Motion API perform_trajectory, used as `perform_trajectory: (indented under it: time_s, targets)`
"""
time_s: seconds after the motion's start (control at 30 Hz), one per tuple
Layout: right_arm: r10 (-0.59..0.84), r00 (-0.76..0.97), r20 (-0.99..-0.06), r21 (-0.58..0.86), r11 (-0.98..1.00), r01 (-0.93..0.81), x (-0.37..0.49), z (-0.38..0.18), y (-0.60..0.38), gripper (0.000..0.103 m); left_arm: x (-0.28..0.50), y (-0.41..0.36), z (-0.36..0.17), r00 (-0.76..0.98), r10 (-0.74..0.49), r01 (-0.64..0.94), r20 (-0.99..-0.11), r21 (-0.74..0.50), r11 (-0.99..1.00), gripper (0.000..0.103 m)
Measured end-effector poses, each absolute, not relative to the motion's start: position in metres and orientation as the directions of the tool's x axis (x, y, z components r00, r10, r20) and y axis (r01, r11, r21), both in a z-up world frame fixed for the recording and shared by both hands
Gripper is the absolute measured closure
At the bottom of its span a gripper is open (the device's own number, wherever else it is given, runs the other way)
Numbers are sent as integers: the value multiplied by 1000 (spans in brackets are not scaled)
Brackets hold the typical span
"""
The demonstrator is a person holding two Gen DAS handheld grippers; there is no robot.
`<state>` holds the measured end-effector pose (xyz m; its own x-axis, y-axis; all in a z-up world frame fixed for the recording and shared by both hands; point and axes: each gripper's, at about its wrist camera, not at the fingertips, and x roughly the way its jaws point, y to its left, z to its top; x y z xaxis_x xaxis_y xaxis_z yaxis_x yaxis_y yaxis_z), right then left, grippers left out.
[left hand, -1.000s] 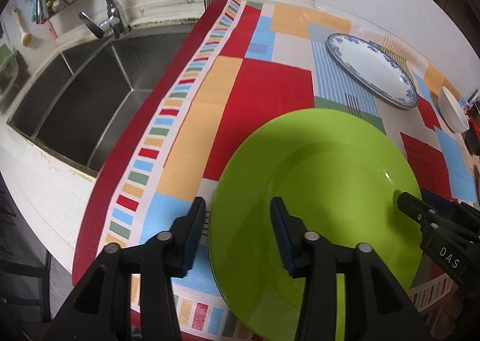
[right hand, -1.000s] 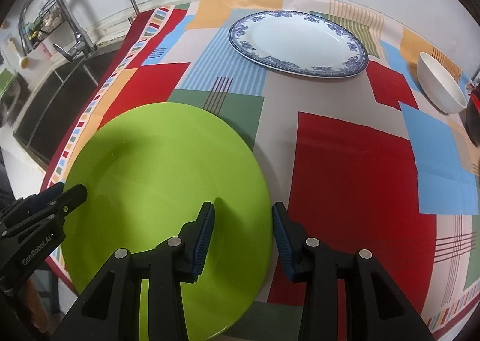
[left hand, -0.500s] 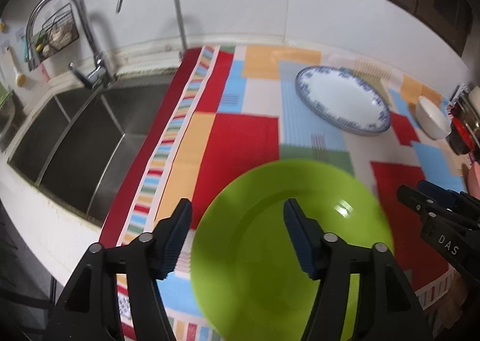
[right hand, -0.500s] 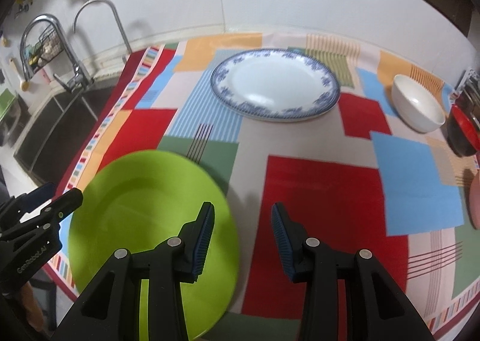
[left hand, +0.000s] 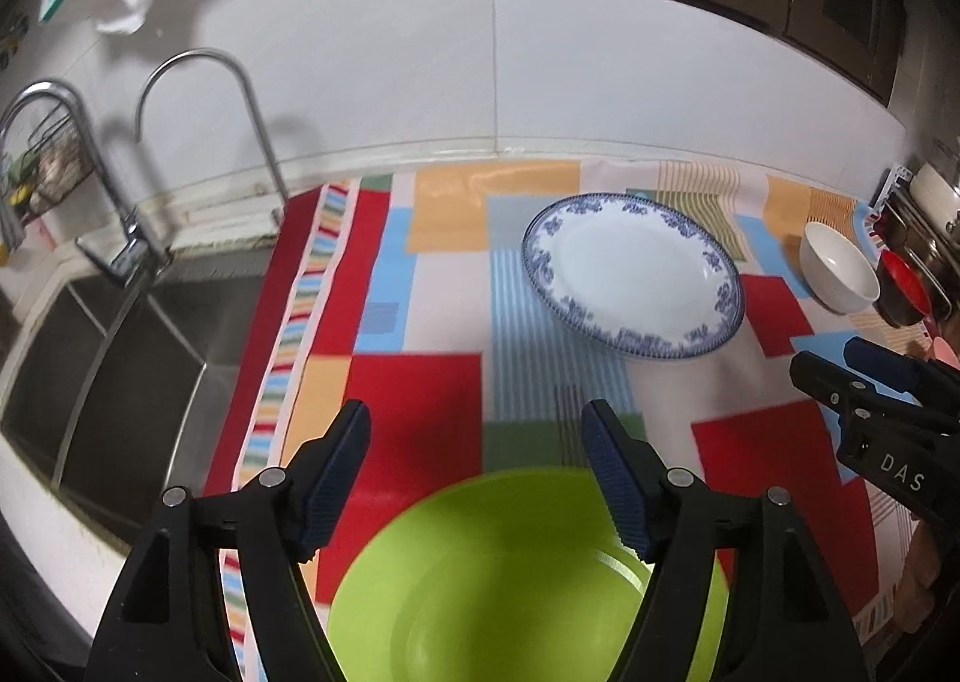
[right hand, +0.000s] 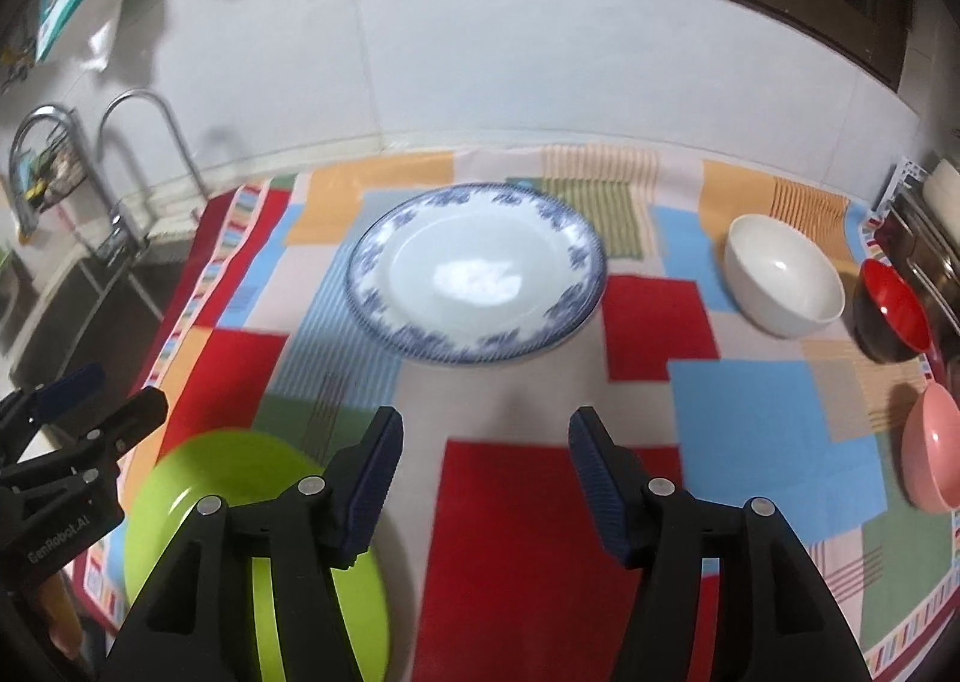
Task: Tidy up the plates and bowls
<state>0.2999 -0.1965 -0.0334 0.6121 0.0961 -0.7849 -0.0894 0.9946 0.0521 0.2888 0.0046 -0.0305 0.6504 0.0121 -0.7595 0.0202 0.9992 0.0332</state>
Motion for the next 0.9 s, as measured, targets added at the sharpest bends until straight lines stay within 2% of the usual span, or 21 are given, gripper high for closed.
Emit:
perform_trajectory:
  time_s: [0.37, 0.6, 0.9]
  targets:
    - [107, 598, -794, 105, 994, -39, 364, -37, -225, 44, 365, -22, -25, 658, -11, 76, -753, 52, 996, 22]
    - [61, 576, -815, 87, 996, 18, 416, -56, -242, 44, 419, -34, -53, 618, 15, 90, -786, 89, 992, 22]
    - [9, 528, -849, 44, 998, 55, 466, -92, -249, 44, 470, -39, -95, 525, 6, 103, -851, 71, 992, 23]
